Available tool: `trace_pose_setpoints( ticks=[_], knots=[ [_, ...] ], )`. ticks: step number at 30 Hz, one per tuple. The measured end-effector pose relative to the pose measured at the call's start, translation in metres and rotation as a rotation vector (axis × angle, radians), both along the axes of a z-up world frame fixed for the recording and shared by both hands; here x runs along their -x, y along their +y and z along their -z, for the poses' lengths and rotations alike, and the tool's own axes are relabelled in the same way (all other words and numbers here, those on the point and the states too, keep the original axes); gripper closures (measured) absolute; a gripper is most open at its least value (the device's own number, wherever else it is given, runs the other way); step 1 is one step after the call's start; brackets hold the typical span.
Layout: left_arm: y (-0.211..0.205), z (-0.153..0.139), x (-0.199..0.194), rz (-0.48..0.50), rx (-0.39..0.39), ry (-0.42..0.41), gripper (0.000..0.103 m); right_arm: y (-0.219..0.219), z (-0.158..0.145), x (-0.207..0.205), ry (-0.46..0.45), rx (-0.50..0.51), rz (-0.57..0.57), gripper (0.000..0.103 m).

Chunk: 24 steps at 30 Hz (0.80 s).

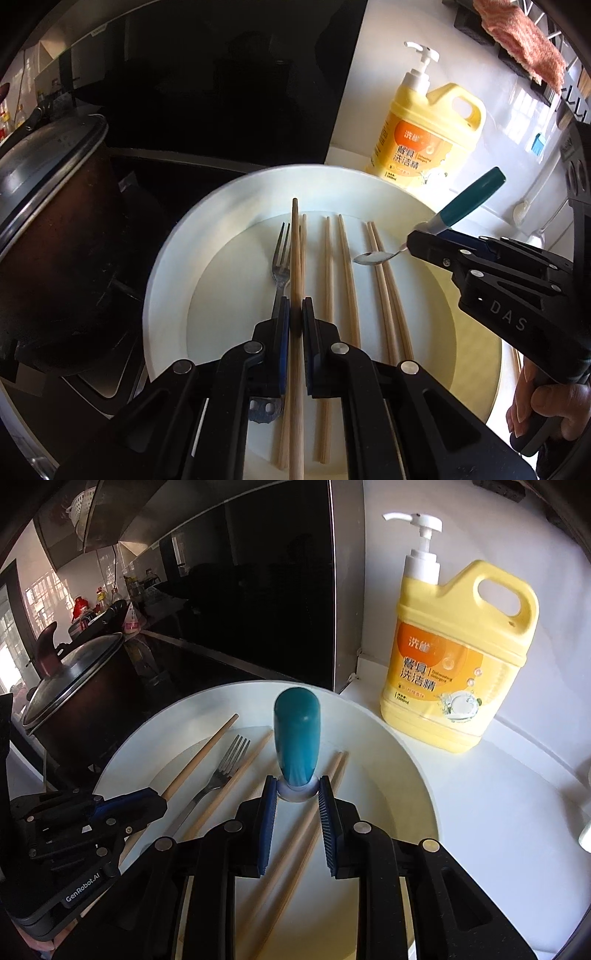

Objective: Organize utensils
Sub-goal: 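Lift the spoon and chopstick and carry both over the white water basin, then lower the spoon into the basin and open the right tool while the left releases its chopstick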

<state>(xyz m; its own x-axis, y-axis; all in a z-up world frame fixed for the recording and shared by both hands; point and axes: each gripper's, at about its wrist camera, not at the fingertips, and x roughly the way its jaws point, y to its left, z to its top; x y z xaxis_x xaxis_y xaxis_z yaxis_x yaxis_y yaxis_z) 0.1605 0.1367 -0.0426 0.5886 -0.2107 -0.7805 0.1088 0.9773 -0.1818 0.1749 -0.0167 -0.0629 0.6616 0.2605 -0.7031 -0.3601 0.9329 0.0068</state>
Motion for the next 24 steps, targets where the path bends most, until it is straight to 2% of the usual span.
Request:
trace_pose_setpoints(
  ticks=[14, 20, 24],
  knots=[
    [-0.009, 0.014, -0.012, 0.043, 0.030, 0.122, 0.095, 0.004, 0.028, -0.009, 0.209, 0.010, 0.031, 0.080],
    [-0.011, 0.018, -0.015, 0.050, 0.018, 0.158, 0.095, 0.006, 0.036, -0.003, 0.265, 0.012, 0.021, 0.080],
    [-0.014, 0.015, -0.013, 0.056, -0.015, 0.154, 0.095, 0.004, 0.035, 0.004, 0.261, 0.014, 0.015, 0.080]
  ],
)
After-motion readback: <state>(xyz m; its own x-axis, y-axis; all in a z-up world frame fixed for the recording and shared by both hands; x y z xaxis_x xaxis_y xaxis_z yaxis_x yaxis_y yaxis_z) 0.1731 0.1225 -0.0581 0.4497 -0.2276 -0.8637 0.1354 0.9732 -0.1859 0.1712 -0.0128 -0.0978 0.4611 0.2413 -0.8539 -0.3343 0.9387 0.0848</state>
